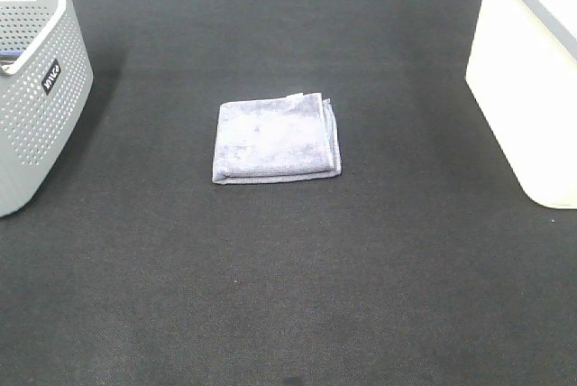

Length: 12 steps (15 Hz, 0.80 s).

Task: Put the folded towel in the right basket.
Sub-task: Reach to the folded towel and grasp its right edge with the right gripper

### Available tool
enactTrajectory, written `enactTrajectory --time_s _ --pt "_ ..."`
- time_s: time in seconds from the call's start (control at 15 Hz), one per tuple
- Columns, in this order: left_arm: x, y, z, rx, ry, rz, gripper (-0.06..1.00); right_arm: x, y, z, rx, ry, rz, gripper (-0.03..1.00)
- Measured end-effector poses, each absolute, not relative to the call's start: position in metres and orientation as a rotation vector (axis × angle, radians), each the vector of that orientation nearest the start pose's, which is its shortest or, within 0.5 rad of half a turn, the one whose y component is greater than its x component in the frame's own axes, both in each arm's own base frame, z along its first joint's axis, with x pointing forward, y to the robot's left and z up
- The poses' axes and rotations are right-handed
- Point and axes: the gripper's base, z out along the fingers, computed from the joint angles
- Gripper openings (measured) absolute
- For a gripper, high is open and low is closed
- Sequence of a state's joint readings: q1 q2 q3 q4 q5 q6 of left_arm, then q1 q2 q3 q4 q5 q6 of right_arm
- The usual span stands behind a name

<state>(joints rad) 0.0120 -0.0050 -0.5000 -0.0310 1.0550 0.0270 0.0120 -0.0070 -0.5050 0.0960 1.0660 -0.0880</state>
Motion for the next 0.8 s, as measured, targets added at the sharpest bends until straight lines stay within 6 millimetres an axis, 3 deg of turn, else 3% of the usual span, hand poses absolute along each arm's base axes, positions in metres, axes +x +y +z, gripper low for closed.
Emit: enactTrajectory --time_s 0.8 --pt "-0.0054 -0.0025 0.2777 0.017 2.033 -0.013 0.97 -0.0071 0.0076 0.2785 -0.107 2.032 0.067 0.76"
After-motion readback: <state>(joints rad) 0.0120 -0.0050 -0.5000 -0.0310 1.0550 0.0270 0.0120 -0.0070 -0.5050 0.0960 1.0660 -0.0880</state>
